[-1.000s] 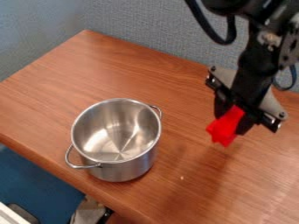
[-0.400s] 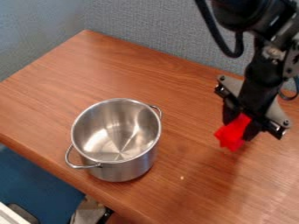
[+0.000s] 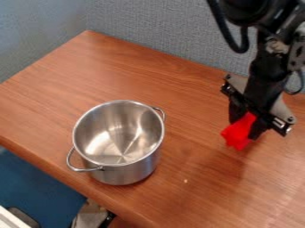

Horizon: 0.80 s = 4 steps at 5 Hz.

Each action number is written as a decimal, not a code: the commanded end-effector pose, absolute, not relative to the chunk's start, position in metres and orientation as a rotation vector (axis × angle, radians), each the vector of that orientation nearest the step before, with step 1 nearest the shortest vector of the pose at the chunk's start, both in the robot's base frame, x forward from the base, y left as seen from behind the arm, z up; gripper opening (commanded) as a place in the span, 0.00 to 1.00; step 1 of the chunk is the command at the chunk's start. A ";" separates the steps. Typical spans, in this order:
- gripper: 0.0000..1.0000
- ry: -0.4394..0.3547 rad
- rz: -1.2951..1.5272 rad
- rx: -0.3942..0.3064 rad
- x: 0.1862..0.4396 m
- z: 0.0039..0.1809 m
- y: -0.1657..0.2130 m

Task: Move the red object from the metal pot to the table

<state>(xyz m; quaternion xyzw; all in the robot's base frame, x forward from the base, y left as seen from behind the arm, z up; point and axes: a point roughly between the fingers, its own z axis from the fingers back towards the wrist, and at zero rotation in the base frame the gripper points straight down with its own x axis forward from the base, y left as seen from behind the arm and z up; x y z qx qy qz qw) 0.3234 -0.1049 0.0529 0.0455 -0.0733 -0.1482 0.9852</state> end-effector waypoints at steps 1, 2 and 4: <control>0.00 -0.224 -0.311 0.039 0.326 0.070 -0.100; 0.00 -0.224 -0.304 -0.029 0.339 0.068 -0.088; 0.00 -0.212 -0.314 -0.172 0.360 0.046 -0.076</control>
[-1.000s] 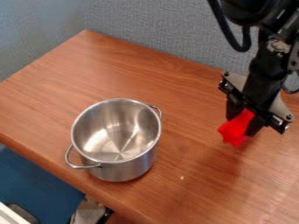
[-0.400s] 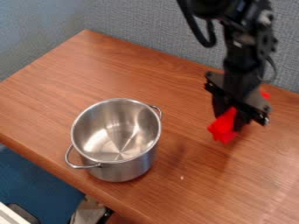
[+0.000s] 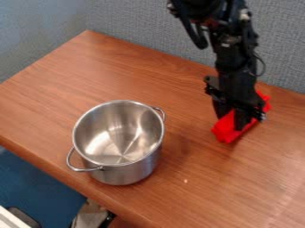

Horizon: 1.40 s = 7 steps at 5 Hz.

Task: Move the red object from the metal pot to the table

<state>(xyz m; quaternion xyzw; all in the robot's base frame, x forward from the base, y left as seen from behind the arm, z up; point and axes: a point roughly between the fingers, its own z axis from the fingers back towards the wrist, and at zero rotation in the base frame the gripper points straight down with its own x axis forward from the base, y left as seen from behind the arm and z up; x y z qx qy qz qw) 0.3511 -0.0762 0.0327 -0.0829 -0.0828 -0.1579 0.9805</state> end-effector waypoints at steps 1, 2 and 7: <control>0.00 -0.206 -0.340 -0.171 0.362 0.026 -0.072; 1.00 -0.205 -0.359 -0.175 0.361 0.013 -0.064; 1.00 -0.154 -0.290 -0.108 0.352 0.020 -0.112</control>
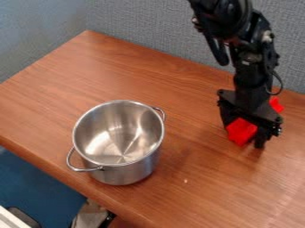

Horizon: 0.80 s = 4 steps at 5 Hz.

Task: Move the red object from the metal pot to the table

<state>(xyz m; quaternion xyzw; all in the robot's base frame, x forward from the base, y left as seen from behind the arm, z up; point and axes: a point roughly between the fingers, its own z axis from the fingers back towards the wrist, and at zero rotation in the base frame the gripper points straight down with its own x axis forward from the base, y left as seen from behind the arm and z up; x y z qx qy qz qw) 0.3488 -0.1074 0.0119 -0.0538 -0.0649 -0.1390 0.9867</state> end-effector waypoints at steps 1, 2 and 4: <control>1.00 -0.180 -0.231 -0.086 0.348 0.032 -0.098; 1.00 -0.204 -0.175 -0.062 0.344 0.044 -0.086; 0.00 -0.289 -0.146 0.005 0.327 0.091 -0.060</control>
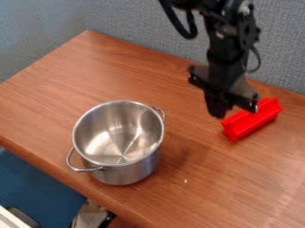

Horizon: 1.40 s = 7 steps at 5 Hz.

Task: Move the red object from the metal pot to the table

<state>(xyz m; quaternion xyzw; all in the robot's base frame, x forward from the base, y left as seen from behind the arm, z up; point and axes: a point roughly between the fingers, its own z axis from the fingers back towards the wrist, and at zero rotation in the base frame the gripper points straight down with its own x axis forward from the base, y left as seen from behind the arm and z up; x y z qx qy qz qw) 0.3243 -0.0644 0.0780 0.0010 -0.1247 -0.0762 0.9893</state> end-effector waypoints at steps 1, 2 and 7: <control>0.00 -0.309 -0.144 -0.012 0.313 0.094 -0.053; 0.00 -0.321 -0.134 -0.031 0.297 0.092 -0.045; 0.00 -0.283 -0.525 -0.047 0.267 0.019 -0.056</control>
